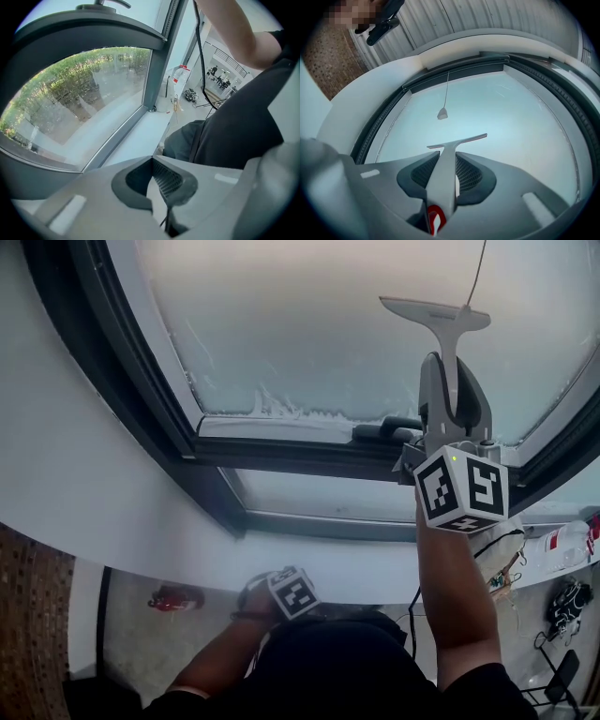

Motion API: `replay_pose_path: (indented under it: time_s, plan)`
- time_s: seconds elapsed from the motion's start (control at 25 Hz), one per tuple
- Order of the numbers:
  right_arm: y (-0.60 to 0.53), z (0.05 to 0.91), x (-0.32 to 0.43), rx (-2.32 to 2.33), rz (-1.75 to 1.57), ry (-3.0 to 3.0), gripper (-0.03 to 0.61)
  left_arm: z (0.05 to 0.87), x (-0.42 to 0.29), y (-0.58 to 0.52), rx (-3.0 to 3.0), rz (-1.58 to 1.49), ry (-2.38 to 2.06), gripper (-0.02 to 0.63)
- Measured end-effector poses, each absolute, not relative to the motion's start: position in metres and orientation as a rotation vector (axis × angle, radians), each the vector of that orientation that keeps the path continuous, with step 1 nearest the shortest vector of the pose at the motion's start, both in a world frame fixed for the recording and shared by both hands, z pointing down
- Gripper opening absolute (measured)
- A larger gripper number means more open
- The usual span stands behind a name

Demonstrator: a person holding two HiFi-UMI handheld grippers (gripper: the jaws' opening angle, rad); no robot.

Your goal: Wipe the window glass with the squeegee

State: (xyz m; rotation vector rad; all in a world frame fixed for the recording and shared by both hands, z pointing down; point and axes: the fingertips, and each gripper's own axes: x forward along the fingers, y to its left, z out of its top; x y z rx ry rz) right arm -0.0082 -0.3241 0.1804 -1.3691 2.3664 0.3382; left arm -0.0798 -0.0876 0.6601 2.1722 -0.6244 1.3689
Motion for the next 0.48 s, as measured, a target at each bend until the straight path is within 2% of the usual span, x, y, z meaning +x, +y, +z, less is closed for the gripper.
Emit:
replay_pose_path:
  time_s: [0.48]
  plan:
    - [-0.323, 0.271, -0.004, -1.425, 0.216, 2.498, 0.127, 0.658, -0.082, -0.084, 2.179, 1.392, -0.656, 0.000]
